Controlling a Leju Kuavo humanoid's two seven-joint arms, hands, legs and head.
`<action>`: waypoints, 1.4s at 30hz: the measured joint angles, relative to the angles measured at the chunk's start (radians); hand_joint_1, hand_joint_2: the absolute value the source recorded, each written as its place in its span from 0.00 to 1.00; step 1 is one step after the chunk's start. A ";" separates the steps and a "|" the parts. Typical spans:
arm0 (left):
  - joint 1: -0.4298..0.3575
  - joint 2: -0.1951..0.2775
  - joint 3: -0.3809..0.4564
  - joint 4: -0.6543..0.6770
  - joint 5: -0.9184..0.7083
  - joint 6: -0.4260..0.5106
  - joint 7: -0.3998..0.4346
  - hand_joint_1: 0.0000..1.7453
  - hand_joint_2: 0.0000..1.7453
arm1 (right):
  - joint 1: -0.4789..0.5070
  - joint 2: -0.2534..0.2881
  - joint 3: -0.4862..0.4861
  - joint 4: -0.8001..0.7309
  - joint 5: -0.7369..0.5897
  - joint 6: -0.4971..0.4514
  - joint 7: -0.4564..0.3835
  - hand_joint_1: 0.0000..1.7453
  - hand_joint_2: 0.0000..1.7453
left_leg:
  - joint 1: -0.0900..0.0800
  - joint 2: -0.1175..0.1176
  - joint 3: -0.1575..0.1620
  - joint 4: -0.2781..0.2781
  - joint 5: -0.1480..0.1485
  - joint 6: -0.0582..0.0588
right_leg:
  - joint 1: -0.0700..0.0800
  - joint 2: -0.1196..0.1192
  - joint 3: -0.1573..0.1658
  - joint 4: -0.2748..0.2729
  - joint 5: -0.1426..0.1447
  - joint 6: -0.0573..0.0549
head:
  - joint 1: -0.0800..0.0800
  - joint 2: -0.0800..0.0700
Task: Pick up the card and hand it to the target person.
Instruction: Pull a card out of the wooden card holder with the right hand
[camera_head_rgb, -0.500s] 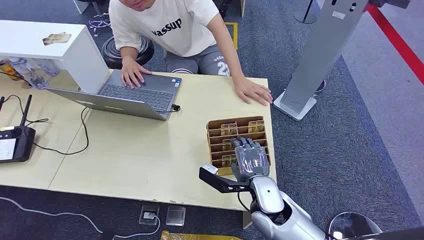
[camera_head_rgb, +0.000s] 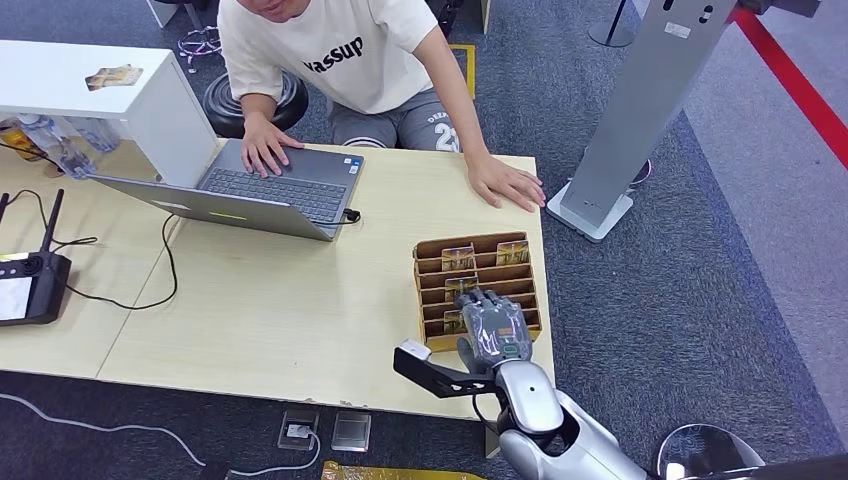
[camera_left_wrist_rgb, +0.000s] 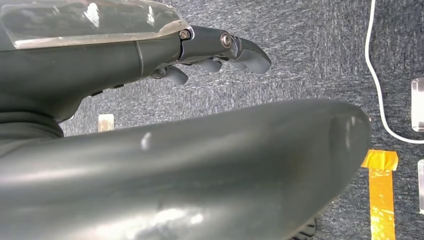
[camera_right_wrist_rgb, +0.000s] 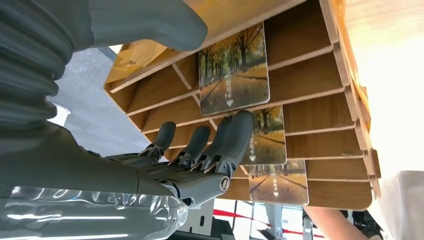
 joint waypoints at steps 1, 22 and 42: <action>0.000 0.000 0.000 0.000 0.000 0.000 0.000 0.00 0.00 | 0.001 0.001 0.000 0.002 0.000 0.000 0.000 0.51 1.00 | 0.000 0.000 0.000 0.000 0.000 0.000 | 0.000 0.000 0.000 0.000 0.000 0.000 | 0.000 0.000; 0.000 0.000 0.000 0.000 0.000 0.004 -0.007 0.00 0.00 | 0.002 0.014 0.000 0.020 0.003 -0.007 -0.010 0.78 1.00 | 0.000 0.000 0.000 0.000 0.000 0.000 | 0.000 0.000 0.000 0.000 0.000 0.000 | 0.000 0.000; 0.000 0.005 0.000 0.000 -0.007 -0.014 -0.035 0.00 1.00 | -0.002 0.014 -0.001 0.019 -0.018 -0.008 -0.012 0.92 1.00 | 0.000 0.000 0.000 0.000 0.000 0.000 | 0.000 0.000 0.000 0.000 0.000 0.000 | 0.000 0.000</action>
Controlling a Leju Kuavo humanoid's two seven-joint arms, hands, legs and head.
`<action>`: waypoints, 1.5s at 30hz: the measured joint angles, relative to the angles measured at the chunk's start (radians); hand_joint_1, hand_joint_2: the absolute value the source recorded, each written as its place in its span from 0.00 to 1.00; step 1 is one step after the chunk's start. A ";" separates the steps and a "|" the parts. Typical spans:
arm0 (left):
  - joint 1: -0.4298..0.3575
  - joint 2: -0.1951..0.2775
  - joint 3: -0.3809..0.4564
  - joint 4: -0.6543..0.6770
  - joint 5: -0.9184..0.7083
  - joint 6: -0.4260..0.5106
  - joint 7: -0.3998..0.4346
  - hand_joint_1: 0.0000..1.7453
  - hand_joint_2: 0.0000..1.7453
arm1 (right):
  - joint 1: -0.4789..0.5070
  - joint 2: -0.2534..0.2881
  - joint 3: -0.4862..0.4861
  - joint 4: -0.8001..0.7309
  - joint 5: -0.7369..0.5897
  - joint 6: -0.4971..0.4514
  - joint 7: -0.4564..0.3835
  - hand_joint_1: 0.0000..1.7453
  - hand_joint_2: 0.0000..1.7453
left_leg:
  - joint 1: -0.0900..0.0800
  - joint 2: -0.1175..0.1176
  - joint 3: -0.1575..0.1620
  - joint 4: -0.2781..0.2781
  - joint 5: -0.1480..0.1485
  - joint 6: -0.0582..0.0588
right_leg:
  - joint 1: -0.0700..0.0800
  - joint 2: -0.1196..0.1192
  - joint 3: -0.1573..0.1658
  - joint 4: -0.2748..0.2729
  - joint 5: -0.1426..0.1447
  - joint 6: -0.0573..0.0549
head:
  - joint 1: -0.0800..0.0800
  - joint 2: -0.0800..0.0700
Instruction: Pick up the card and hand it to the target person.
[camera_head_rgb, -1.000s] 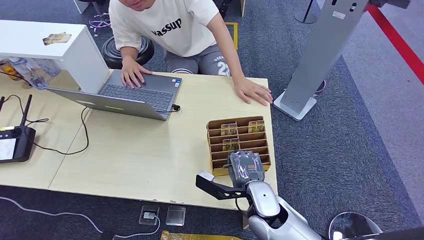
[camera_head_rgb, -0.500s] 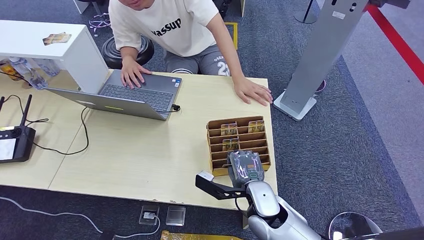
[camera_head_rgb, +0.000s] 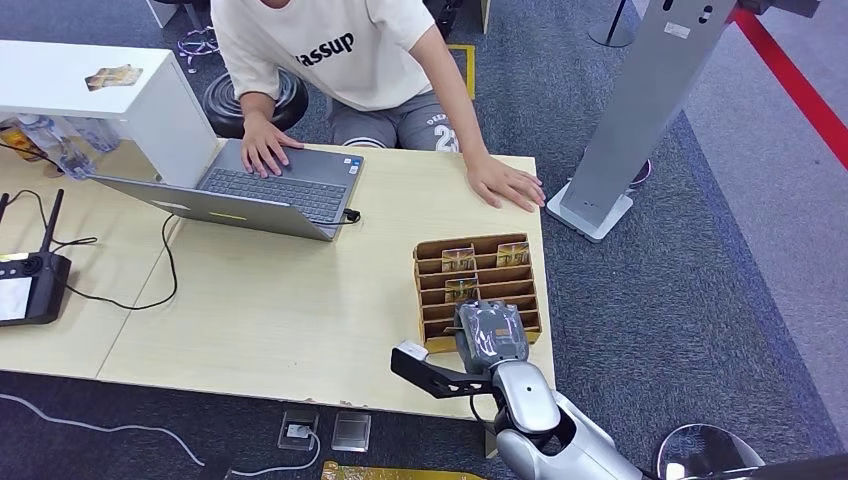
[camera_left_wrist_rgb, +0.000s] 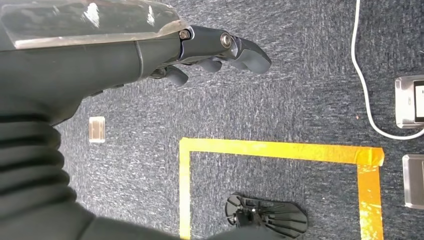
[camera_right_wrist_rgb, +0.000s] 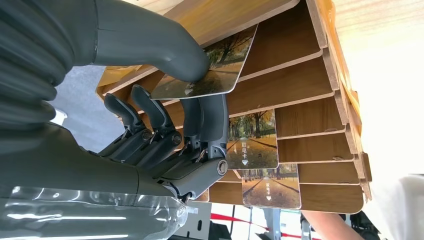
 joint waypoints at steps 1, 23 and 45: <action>0.000 0.000 0.000 0.000 0.000 0.001 0.000 0.00 1.00 | -0.002 0.000 0.000 0.000 -0.012 0.003 -0.004 0.92 1.00 | 0.000 0.000 0.000 0.000 0.000 0.000 | 0.000 0.000 0.000 0.000 0.000 0.000 | 0.000 0.000; 0.001 0.008 0.000 0.000 0.003 -0.004 0.008 0.00 1.00 | -0.207 -0.097 -0.006 -0.195 -0.416 0.249 0.000 0.92 1.00 | 0.000 0.000 0.000 0.000 0.000 0.000 | 0.000 0.000 0.000 0.000 0.000 0.000 | 0.001 0.000; -0.008 0.001 0.000 0.000 -0.002 -0.015 0.003 0.00 1.00 | -0.208 -0.029 -0.035 -0.140 -0.304 -0.165 -0.346 0.92 1.00 | 0.000 0.000 0.000 0.000 0.000 0.000 | 0.000 0.000 0.000 0.000 0.000 0.000 | 0.000 0.000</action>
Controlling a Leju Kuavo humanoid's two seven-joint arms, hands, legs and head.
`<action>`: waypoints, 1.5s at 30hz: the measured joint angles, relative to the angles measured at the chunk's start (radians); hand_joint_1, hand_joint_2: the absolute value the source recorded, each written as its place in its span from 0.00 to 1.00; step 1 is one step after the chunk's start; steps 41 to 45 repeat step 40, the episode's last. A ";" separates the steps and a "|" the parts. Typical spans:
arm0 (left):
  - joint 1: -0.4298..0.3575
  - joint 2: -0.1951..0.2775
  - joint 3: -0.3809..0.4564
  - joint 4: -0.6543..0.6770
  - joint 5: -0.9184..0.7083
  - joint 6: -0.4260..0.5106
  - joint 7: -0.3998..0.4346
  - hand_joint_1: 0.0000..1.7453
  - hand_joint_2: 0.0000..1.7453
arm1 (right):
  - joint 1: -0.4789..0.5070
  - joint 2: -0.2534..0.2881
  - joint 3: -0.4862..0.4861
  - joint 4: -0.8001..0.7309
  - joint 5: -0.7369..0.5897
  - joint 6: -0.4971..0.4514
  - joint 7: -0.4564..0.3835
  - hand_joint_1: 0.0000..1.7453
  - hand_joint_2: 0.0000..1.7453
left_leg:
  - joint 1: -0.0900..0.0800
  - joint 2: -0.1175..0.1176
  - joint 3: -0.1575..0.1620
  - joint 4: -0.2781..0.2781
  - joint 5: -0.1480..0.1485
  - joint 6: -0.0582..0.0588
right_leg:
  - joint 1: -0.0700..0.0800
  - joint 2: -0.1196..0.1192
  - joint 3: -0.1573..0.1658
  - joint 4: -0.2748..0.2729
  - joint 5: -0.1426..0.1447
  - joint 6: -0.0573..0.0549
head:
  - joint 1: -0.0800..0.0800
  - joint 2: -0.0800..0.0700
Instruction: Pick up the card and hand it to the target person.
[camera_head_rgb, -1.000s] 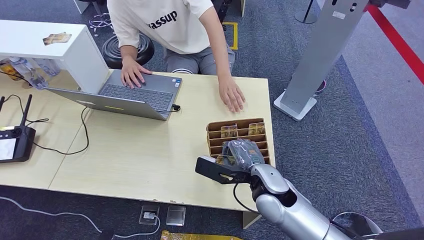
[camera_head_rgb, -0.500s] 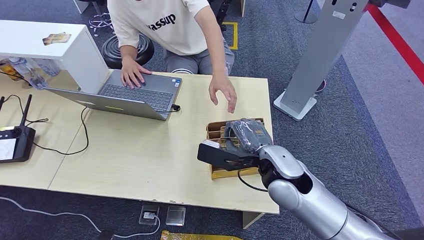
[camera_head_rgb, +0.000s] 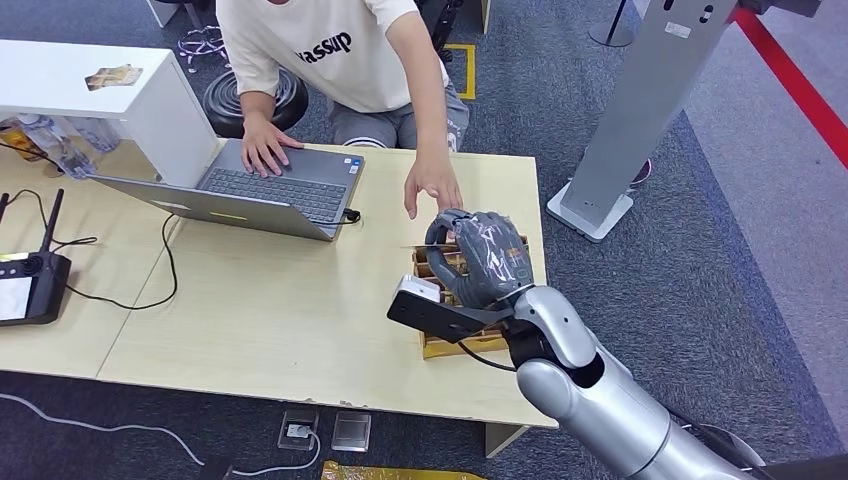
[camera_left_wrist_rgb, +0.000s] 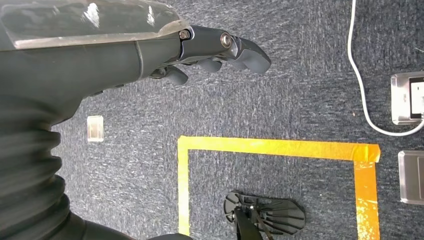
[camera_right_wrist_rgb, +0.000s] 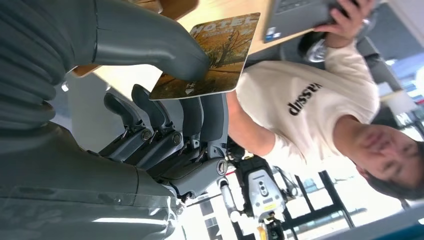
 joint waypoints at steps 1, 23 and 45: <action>-0.001 -0.001 0.000 0.000 -0.001 0.000 0.003 0.00 1.00 | 0.002 0.008 -0.001 0.018 -0.007 -0.023 -0.020 0.92 1.00 | 0.000 0.000 0.000 0.000 0.000 0.000 | 0.000 0.000 0.000 0.000 0.000 0.000 | 0.000 0.000; -0.014 -0.012 -0.013 0.000 -0.008 0.007 0.026 0.00 1.00 | -0.011 0.168 -0.117 0.420 0.163 -0.429 -0.270 0.92 1.00 | 0.000 0.000 0.000 0.000 0.000 0.000 | 0.000 0.000 0.000 0.000 0.000 0.000 | 0.000 0.000; -0.003 -0.011 -0.018 0.000 0.022 -0.012 -0.001 0.00 0.00 | -0.011 0.232 -0.158 0.525 -0.025 -0.415 -0.265 0.00 1.00 | 0.000 0.000 0.000 0.000 0.000 0.000 | 0.000 0.000 0.000 0.000 0.000 0.000 | 0.000 0.000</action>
